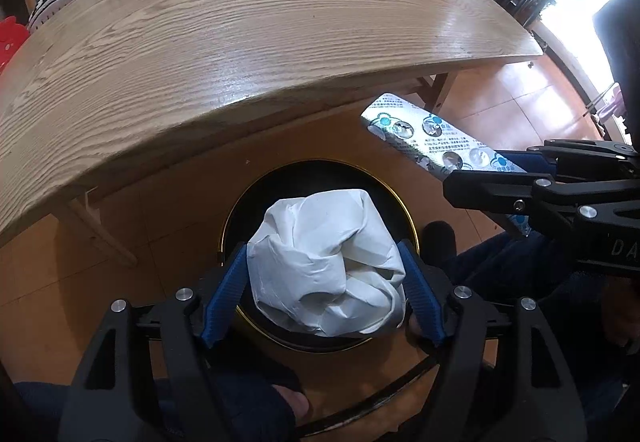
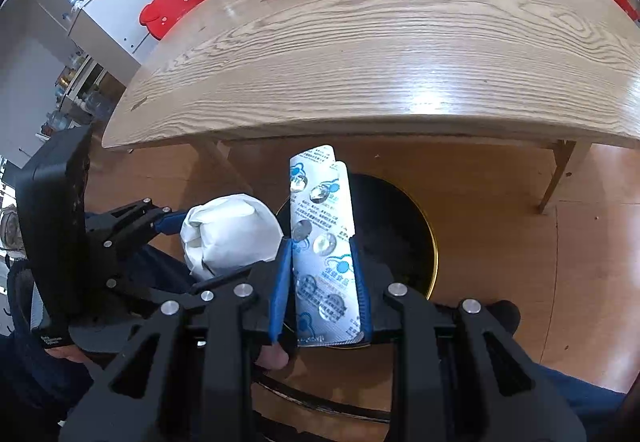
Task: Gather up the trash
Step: 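Open both grippers over the bin to drop the paper and blister pack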
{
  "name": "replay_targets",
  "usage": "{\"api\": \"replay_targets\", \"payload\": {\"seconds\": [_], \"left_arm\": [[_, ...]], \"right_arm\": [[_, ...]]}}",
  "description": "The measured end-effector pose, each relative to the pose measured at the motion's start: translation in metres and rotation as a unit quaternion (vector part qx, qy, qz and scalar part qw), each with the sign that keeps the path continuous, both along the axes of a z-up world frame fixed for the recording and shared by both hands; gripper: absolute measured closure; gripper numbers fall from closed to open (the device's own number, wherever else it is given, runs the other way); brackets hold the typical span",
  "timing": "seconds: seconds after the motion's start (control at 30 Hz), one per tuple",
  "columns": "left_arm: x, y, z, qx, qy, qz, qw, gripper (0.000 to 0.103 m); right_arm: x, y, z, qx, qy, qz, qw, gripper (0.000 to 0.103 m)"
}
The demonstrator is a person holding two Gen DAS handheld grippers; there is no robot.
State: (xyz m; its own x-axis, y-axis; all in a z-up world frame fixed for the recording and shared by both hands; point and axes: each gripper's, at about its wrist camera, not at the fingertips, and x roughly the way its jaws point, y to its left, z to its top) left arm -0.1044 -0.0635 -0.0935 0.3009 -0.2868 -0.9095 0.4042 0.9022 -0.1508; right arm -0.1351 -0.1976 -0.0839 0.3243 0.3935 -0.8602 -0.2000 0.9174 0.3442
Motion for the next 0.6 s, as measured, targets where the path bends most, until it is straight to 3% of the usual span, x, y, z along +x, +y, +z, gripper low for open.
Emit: {"api": "replay_targets", "payload": {"seconds": [0.13,0.17,0.2,0.27,0.6], "left_arm": [[0.0,-0.0008,0.0006,-0.003,0.001,0.0,1.0,0.028],[0.0004,-0.0004,0.0003,-0.004,0.001,0.001,1.0,0.026],[0.0008,-0.0005,-0.0003,-0.003,0.002,0.003,1.0,0.026],[0.0012,-0.0005,-0.0006,-0.003,0.003,0.004,1.0,0.025],[0.0013,0.0,-0.002,-0.004,0.004,0.006,1.0,0.025]], "right_arm": [[0.0,-0.0009,0.0,0.002,0.0,-0.003,1.0,0.074],[0.0003,-0.0021,0.0,0.004,0.001,-0.007,1.0,0.067],[0.0005,-0.0034,0.0002,0.005,0.001,-0.009,1.0,0.052],[-0.0002,-0.0059,0.0031,0.007,-0.007,-0.016,1.0,0.042],[-0.0005,-0.0064,0.0052,0.007,-0.009,-0.018,1.0,0.039]]}}
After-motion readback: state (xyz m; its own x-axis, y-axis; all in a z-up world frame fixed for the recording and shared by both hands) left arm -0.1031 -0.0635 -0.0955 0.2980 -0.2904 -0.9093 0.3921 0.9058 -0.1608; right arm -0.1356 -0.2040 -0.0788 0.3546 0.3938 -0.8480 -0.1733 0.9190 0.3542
